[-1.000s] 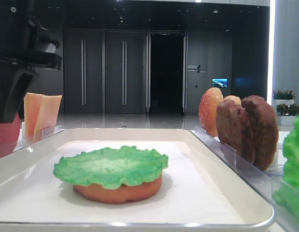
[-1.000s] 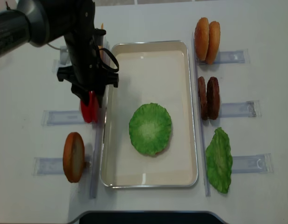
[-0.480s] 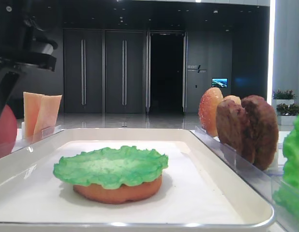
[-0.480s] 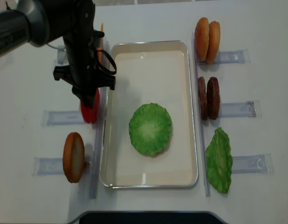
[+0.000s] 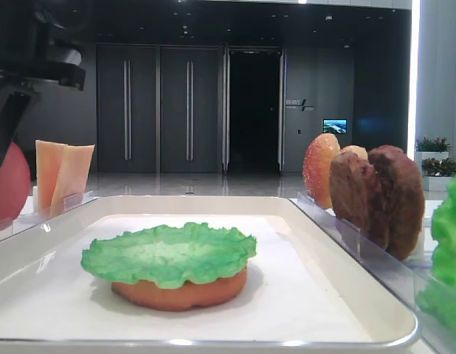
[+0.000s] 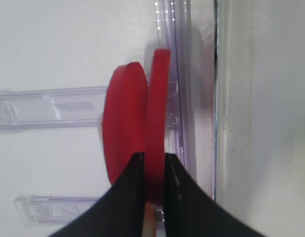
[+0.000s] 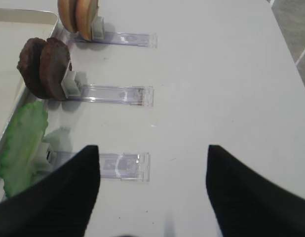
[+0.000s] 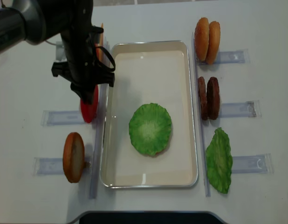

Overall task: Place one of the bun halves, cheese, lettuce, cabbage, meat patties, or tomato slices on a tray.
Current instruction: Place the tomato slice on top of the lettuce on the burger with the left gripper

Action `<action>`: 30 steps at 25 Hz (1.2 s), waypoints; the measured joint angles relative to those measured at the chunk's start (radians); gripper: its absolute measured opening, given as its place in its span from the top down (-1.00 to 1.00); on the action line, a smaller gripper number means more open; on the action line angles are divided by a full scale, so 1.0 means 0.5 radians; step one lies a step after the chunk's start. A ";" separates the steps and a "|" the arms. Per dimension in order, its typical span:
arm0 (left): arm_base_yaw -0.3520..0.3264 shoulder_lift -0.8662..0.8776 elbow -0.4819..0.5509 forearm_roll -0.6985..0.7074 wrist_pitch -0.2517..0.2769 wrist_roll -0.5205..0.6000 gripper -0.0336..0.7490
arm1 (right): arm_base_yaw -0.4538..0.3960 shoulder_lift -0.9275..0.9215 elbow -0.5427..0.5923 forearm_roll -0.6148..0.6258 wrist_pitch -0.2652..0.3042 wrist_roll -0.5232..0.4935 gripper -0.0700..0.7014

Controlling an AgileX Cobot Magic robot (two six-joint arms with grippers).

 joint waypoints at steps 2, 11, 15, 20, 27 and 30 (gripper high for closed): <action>0.000 -0.029 0.000 0.000 0.006 0.000 0.75 | 0.000 0.000 0.000 0.000 0.000 0.000 -0.40; 0.000 -0.170 0.000 -0.109 0.021 0.000 0.76 | 0.000 0.000 0.000 0.000 0.000 0.000 -0.40; 0.000 -0.211 0.000 -0.218 0.029 0.011 0.76 | 0.000 0.000 0.000 0.000 0.000 0.000 -0.40; -0.046 -0.232 0.000 -0.415 -0.032 0.050 0.76 | 0.000 0.000 0.000 0.000 0.000 0.000 -0.40; -0.177 -0.232 0.010 -0.783 -0.299 0.155 0.76 | 0.000 0.000 0.000 0.000 0.000 0.000 -0.40; -0.210 -0.232 0.010 -0.895 -0.350 0.202 0.76 | 0.000 0.000 0.000 0.000 0.000 0.000 -0.40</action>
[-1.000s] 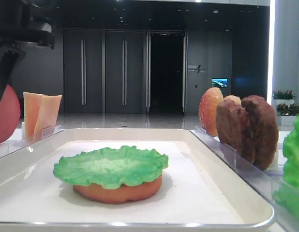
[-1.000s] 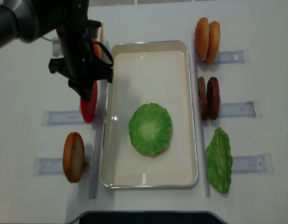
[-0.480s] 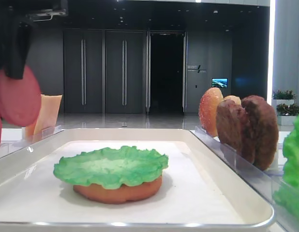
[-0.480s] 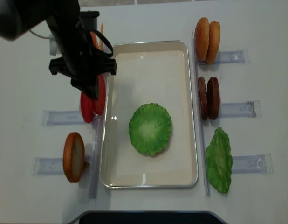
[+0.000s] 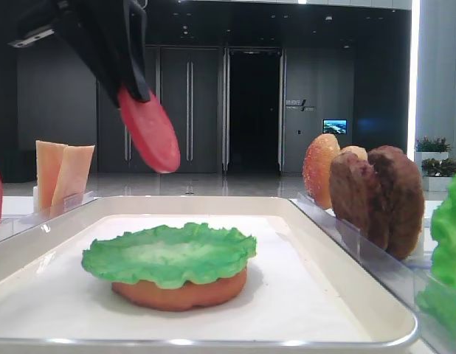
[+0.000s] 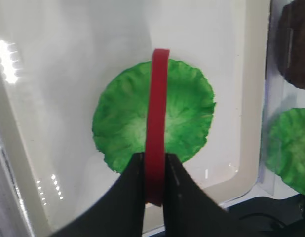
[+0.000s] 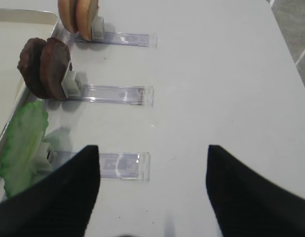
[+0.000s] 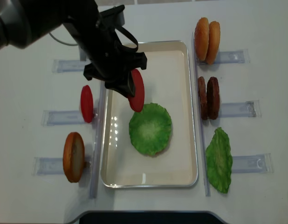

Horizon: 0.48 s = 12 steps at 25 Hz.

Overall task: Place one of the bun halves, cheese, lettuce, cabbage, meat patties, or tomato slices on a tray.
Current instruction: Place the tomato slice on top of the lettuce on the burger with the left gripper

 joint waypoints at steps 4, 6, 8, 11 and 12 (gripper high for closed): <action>-0.022 0.000 0.042 -0.138 -0.049 0.075 0.76 | 0.000 0.000 0.000 0.000 0.000 0.000 -0.40; -0.026 0.000 0.113 -0.261 -0.108 0.169 0.76 | 0.000 0.000 0.000 0.000 0.000 0.000 -0.40; -0.026 0.000 0.192 -0.354 -0.171 0.233 0.76 | 0.000 0.000 0.000 0.000 0.000 0.000 -0.40; -0.026 0.000 0.280 -0.413 -0.240 0.304 0.76 | 0.000 0.000 0.000 0.000 0.000 0.000 -0.40; -0.026 0.000 0.295 -0.440 -0.261 0.331 0.76 | 0.000 0.000 0.000 0.000 0.000 0.000 -0.40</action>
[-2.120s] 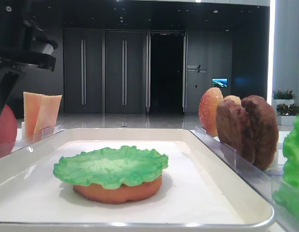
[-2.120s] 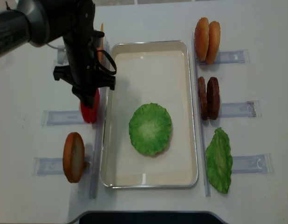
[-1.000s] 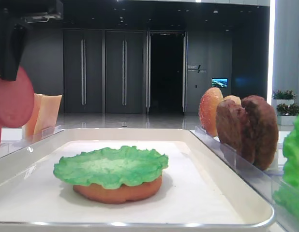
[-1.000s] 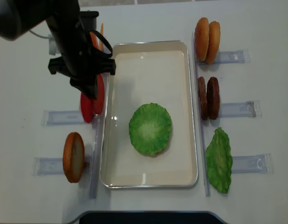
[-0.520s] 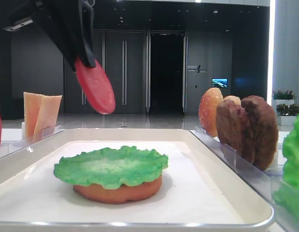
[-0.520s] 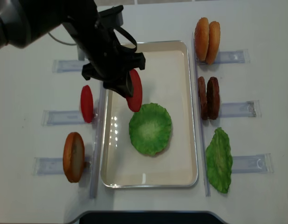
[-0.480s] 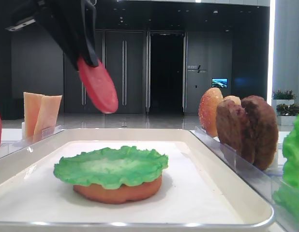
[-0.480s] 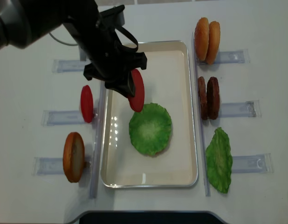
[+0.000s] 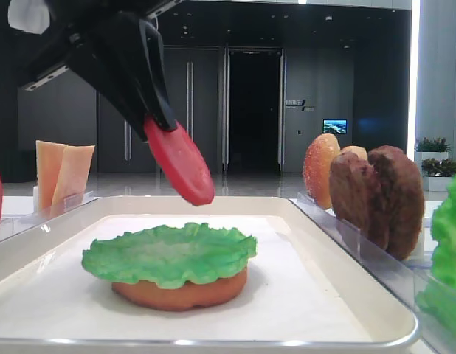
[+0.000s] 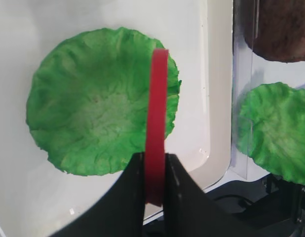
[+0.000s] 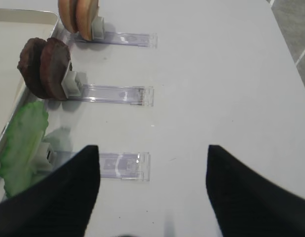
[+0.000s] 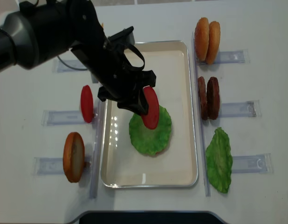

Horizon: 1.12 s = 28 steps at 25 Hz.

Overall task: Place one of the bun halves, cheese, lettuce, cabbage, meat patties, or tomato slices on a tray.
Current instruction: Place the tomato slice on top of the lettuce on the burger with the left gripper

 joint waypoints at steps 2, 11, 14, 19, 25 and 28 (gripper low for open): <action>0.000 0.000 0.023 -0.034 -0.022 0.038 0.76 | 0.000 0.000 0.000 0.000 0.000 0.000 -0.40; 0.000 0.100 0.023 -0.168 -0.062 0.182 0.76 | 0.000 0.000 0.000 0.000 0.000 0.000 -0.40; -0.008 0.146 0.023 -0.201 -0.080 0.209 0.76 | 0.000 0.000 0.000 0.000 0.000 0.000 -0.40; -0.017 0.196 0.023 -0.275 -0.093 0.277 0.76 | 0.000 0.000 0.000 0.000 0.000 0.000 -0.40; -0.017 0.217 0.023 -0.312 -0.094 0.299 0.76 | 0.000 0.000 0.000 0.000 0.000 0.000 -0.40; -0.017 0.225 0.023 -0.316 -0.094 0.299 0.76 | 0.000 0.000 0.000 0.000 0.000 0.000 -0.40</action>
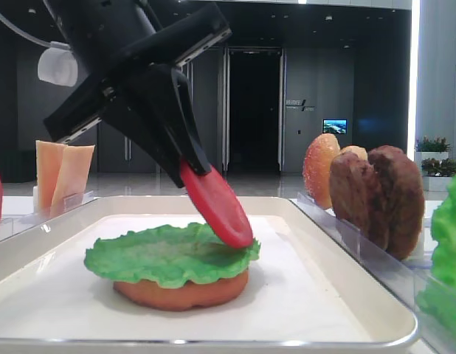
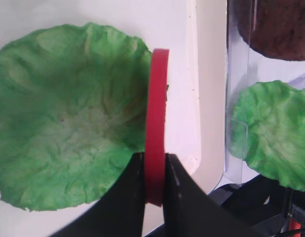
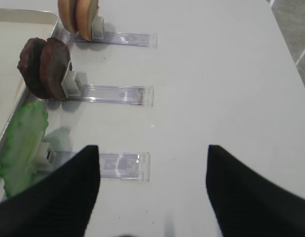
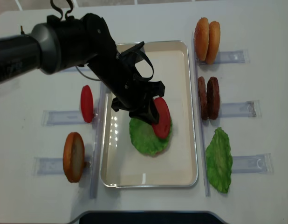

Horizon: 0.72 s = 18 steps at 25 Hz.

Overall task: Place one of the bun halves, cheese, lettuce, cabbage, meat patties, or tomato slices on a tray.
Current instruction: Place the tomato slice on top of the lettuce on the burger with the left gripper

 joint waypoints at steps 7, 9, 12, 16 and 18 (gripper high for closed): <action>0.000 0.000 0.000 -0.004 0.000 -0.012 0.72 | 0.000 0.000 0.000 0.000 0.000 0.000 -0.40; 0.000 0.000 0.000 -0.004 0.000 -0.018 0.62 | 0.000 0.000 0.000 0.000 0.000 0.000 -0.40; 0.000 0.000 0.000 -0.004 0.004 -0.024 0.33 | 0.000 0.000 0.000 0.000 0.000 0.000 -0.40; 0.000 0.000 0.000 -0.001 0.016 -0.052 -0.02 | 0.000 0.000 0.000 0.000 0.000 0.000 -0.40; 0.000 0.000 0.000 0.015 0.018 -0.067 -0.13 | 0.000 0.000 0.000 0.000 0.000 0.000 -0.40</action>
